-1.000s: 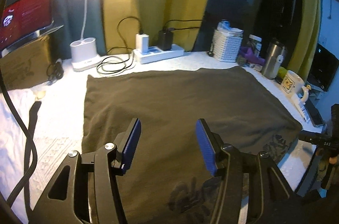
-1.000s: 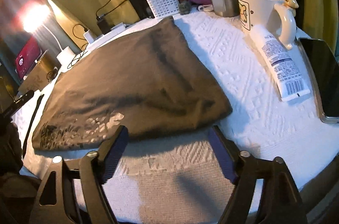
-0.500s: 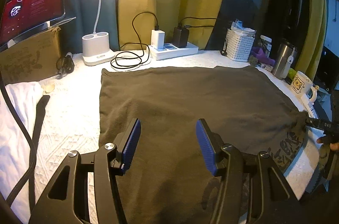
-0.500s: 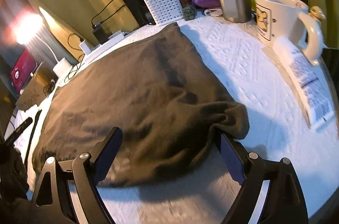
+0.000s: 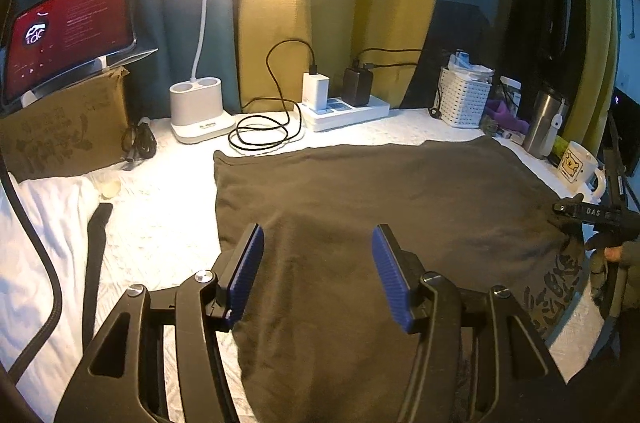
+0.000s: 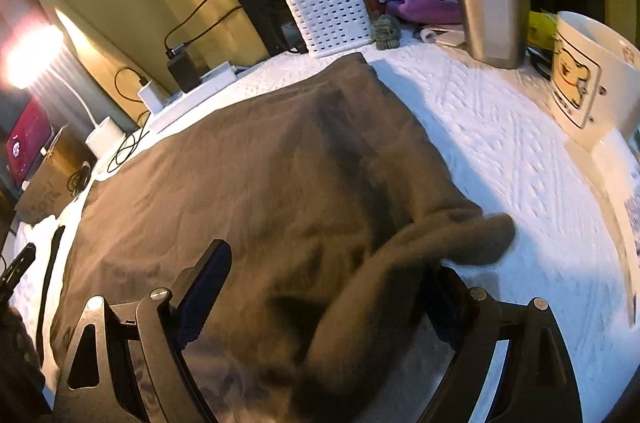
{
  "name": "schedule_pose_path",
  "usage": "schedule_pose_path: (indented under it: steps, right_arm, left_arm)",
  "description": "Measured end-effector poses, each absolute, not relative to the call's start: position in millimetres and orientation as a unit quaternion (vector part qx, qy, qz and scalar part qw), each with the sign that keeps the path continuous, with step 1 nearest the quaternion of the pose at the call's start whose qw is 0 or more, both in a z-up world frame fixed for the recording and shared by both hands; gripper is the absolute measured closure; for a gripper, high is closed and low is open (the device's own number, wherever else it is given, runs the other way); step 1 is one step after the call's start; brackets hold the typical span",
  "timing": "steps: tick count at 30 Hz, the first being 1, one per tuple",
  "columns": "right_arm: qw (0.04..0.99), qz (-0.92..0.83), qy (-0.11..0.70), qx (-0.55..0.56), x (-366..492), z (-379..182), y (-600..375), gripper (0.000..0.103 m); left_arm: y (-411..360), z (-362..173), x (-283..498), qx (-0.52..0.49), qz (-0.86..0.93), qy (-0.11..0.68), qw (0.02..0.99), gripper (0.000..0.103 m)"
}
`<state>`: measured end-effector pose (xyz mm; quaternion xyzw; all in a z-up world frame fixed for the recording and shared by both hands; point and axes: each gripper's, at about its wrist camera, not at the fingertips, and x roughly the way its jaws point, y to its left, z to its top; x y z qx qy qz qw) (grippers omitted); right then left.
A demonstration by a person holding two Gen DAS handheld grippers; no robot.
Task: Fold small clothes
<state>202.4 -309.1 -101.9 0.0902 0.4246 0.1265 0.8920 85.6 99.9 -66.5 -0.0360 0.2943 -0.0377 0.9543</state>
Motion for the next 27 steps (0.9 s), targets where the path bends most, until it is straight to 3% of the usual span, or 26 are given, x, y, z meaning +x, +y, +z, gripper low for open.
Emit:
schedule_pose_path:
  steps: [3,5,10,13,17,27]
  right_arm:
    - [0.893,0.124,0.425,0.077,212,-103,-298,0.019]
    - [0.895,0.119,0.425,0.066,217,-104,-292,0.033]
    - [0.896,0.115,0.427,0.045,231,-106,-277,0.056]
    - [0.892,0.134,0.432,0.03,237,-108,-267,0.077]
    - [0.888,0.148,0.434,0.042,242,-108,-271,0.086]
    - [0.907,0.098,0.401,0.081,240,-86,-338,0.089]
  left_arm:
    - [106,-67,89,-0.042,-0.041,0.291,0.955,0.043]
    - [109,-69,90,-0.047,-0.043,0.292,0.954,0.042]
    - [109,-75,97,-0.051,-0.053,0.301,0.951,0.041]
    - [106,-76,101,-0.056,-0.062,0.302,0.95,0.041]
    - [104,-74,106,-0.057,-0.069,0.301,0.95,0.041]
    - [89,-72,110,-0.054,-0.087,0.306,0.946,0.041]
